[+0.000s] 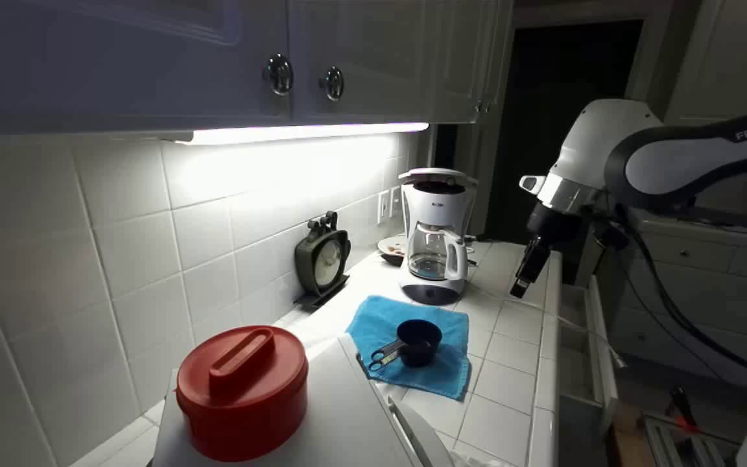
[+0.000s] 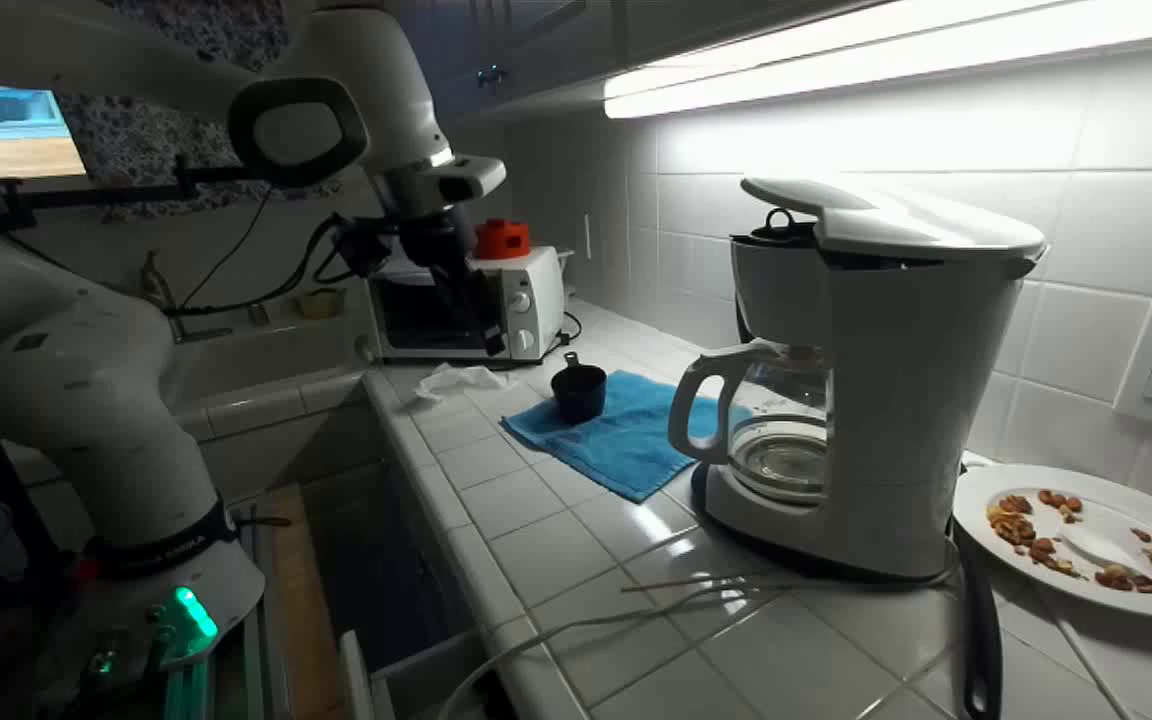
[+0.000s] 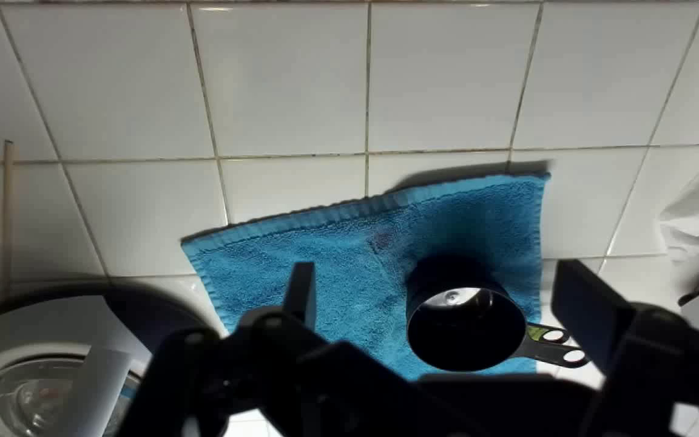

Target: Swap around the black pots on the counter

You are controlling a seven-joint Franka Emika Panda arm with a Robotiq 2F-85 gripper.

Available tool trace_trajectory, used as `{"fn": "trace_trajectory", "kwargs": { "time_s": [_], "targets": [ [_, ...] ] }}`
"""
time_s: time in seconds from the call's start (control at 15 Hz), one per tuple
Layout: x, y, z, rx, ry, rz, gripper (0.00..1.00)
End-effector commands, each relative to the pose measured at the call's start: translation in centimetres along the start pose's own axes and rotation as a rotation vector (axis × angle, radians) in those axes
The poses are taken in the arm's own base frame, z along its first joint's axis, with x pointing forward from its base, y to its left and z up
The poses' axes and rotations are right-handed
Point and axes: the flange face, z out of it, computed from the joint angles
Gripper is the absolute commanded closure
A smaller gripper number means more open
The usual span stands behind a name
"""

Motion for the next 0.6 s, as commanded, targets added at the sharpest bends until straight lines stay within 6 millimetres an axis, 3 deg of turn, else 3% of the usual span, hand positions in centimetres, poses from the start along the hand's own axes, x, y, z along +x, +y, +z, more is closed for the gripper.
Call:
{"fn": "trace_trajectory", "kwargs": {
  "time_s": [0.0,0.33,0.53],
  "targets": [
    [0.0,0.0,-0.1,0.000,-0.001,0.000,0.00],
    [0.4,0.4,0.2,-0.053,0.000,0.008,0.00],
    [1.8,0.6,-0.2,-0.154,0.129,-0.026,0.00]
  ]
}}
